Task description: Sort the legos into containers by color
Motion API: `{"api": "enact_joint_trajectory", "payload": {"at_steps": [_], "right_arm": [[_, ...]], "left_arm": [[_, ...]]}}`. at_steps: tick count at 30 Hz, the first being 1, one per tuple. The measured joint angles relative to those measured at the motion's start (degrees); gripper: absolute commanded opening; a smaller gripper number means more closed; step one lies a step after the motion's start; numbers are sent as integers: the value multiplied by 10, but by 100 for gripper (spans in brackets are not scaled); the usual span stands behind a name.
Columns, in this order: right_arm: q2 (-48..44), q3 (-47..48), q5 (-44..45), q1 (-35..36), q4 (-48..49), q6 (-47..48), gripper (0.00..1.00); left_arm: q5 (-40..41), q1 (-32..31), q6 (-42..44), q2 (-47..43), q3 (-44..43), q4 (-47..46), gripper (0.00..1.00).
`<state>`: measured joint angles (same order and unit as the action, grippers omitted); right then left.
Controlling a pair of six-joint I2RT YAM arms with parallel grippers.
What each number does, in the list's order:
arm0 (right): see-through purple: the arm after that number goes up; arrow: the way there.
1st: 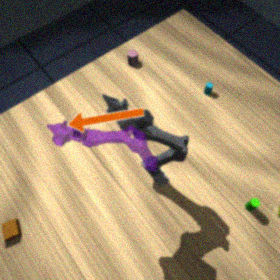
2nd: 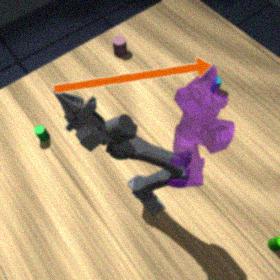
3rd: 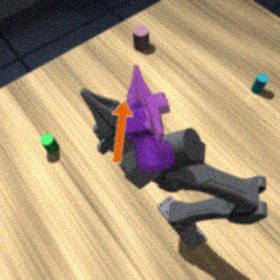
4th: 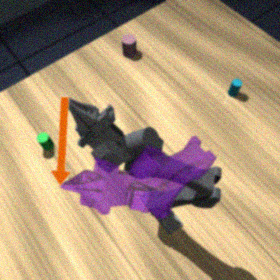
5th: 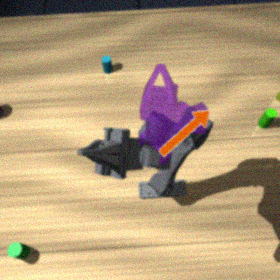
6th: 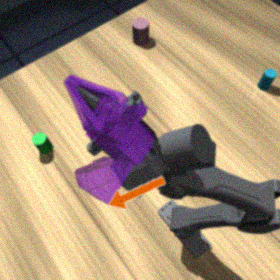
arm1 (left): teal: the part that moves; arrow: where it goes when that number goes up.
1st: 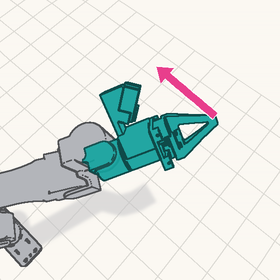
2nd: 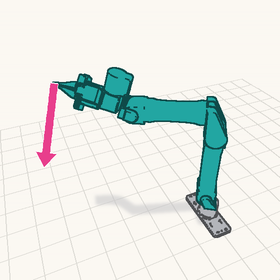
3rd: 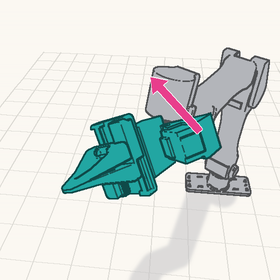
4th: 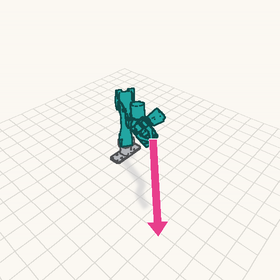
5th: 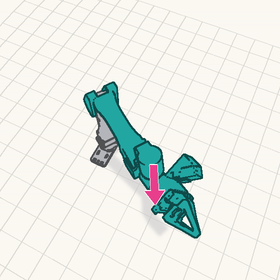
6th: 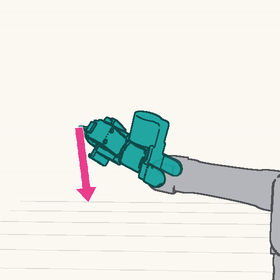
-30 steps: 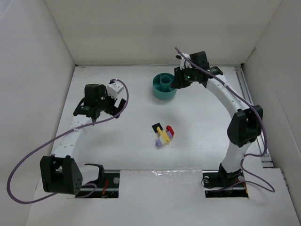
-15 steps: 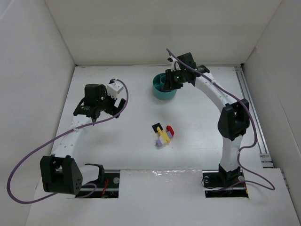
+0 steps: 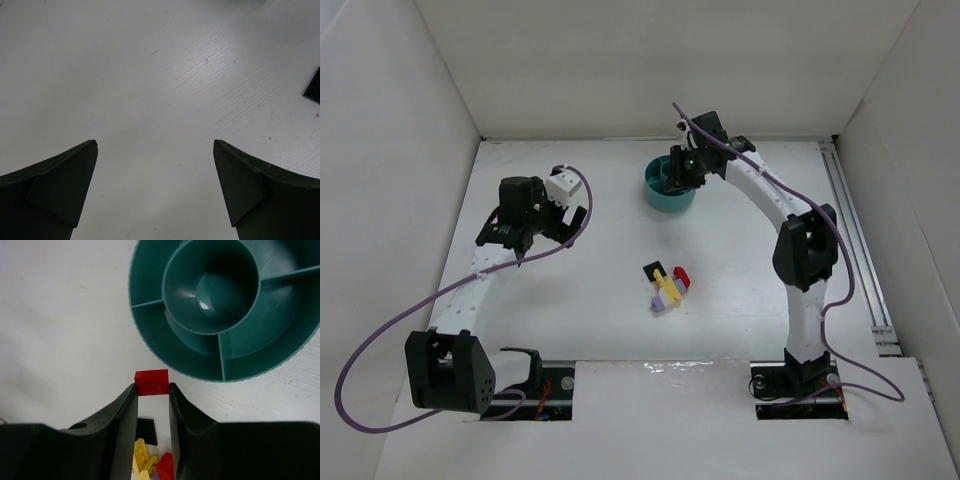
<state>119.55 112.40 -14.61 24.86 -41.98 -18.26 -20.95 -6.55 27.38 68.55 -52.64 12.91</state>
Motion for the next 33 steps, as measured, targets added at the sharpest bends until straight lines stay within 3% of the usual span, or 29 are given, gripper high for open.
{"api": "enact_joint_trajectory", "payload": {"at_steps": [14,19,27,31,33], "right_arm": [[28,19,38,6,-15,-32,1],[39,30,48,7,-14,-39,6],[40,30,65,7,-13,-45,21],[40,30,68,7,-11,-45,40],[40,30,68,7,-10,-45,41]], "left_arm": [[0,0,-2,0,0,-6,100],[0,0,-5,0,0,-10,100],[0,0,-4,0,0,-11,100],[0,0,-4,0,0,-12,100],[0,0,-2,0,2,-12,100]]}}
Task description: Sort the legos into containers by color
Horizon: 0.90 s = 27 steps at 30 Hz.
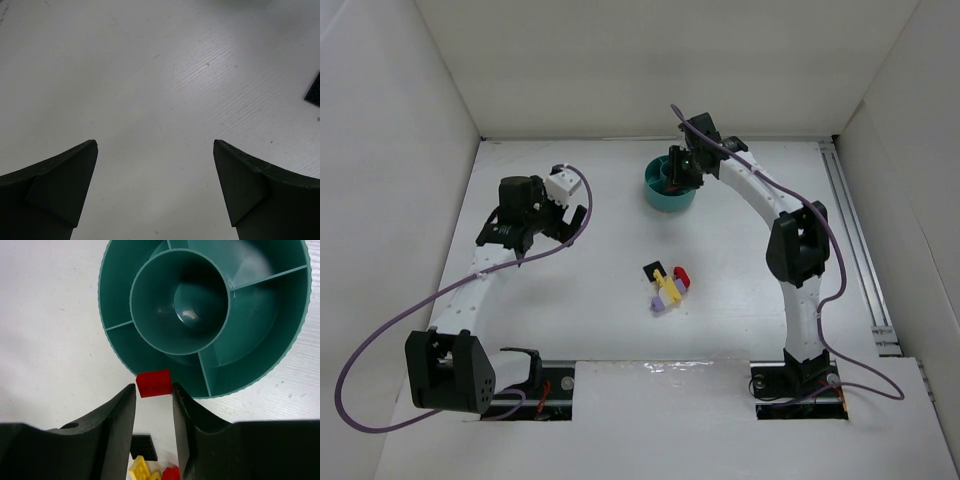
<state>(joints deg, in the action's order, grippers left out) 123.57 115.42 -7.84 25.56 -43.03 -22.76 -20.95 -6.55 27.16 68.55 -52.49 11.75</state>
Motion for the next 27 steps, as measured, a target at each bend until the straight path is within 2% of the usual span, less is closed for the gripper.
{"api": "enact_joint_trajectory", "payload": {"at_steps": [2,4,10,13,16,20,23,27], "right_arm": [[0,0,3,0,0,0,49],[0,0,5,0,2,-2,50],[0,-1,8,0,8,-2,50],[-9,-21,-6,-2,16,10,42],[-46,-86,-56,-9,19,56,40],[-134,-205,-147,-32,-10,179,41],[-174,-225,-202,-49,-77,266,43],[-182,-226,-225,-35,-132,313,43]], "left_arm": [[0,0,1,0,0,0,100],[0,0,1,0,0,-2,100],[0,0,4,0,4,-8,100],[-6,0,8,-1,5,-9,100],[-26,0,20,-5,5,-9,100],[-57,0,38,-17,5,-7,100],[-70,0,45,-19,5,-7,100],[-76,0,45,-20,9,-6,100]]}}
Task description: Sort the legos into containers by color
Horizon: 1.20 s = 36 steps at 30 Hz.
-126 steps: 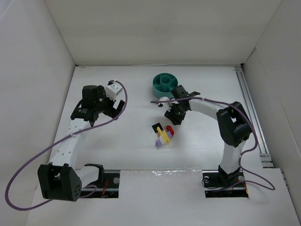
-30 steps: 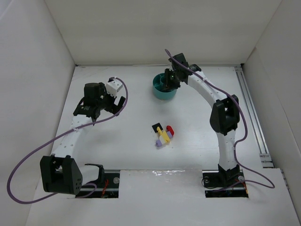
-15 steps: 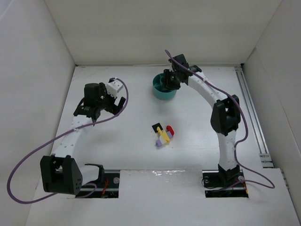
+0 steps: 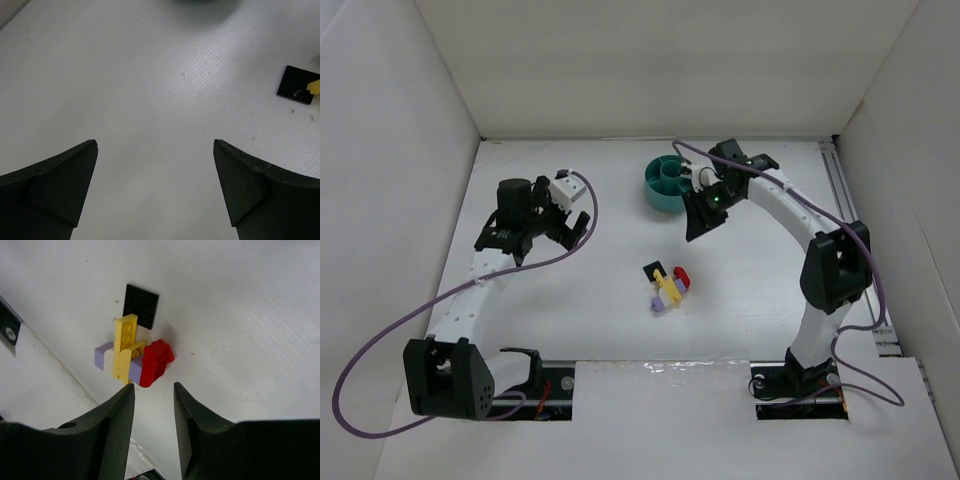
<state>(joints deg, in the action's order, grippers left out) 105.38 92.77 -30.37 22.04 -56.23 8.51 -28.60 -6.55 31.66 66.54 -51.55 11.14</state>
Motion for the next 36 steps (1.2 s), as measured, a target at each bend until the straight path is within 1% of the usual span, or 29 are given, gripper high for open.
{"api": "enact_joint_trajectory", "payload": {"at_steps": [3,5,12,17,20,22,23,25,35,36], "right_arm": [[1,-24,5,29,-3,-30,44],[1,-41,23,46,-2,-74,44],[-30,-84,145,102,30,-251,47],[-40,-84,223,122,58,-327,47],[-37,-85,258,129,68,-352,48],[-33,-88,282,133,77,-365,51],[-33,-89,285,133,78,-367,51],[-28,-91,295,138,79,-373,55],[-11,-112,305,172,87,-375,55],[-7,-113,305,175,87,-375,54]], "left_arm": [[2,0,-4,-5,7,2,100],[4,0,-7,-13,14,2,100],[19,0,-20,-44,32,7,100],[25,0,-26,-54,34,7,100],[28,0,-26,-58,35,7,100],[29,0,-26,-61,37,7,100],[30,0,-25,-63,39,7,100],[30,0,-25,-65,41,7,100],[32,0,-17,-73,57,2,100],[32,0,-16,-75,59,2,100]]}}
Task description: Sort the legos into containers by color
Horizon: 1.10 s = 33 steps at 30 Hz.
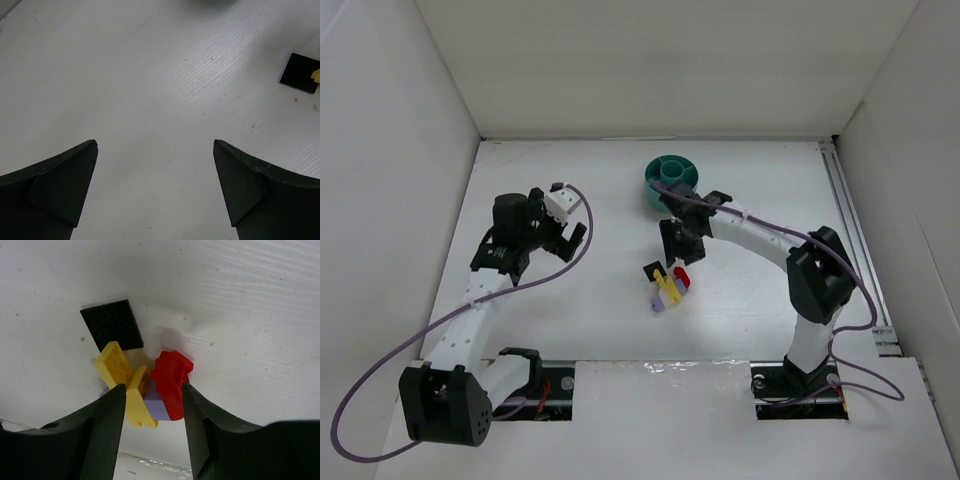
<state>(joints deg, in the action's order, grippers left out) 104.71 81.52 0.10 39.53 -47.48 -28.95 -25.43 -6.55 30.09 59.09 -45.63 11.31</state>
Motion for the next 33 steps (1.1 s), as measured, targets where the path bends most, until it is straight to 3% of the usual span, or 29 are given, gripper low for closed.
{"api": "enact_joint_trajectory", "payload": {"at_steps": [25,29,32,33], "right_arm": [[40,-33,27,10,18,6,49],[40,-42,29,10,17,9,46],[40,-45,31,10,17,12,37],[40,-45,32,10,17,13,29]], "left_arm": [[-13,18,27,-7,12,-5,100],[-14,18,28,-7,12,-8,100],[-14,18,28,-7,12,-10,100],[-14,18,29,-7,12,-11,100]]}}
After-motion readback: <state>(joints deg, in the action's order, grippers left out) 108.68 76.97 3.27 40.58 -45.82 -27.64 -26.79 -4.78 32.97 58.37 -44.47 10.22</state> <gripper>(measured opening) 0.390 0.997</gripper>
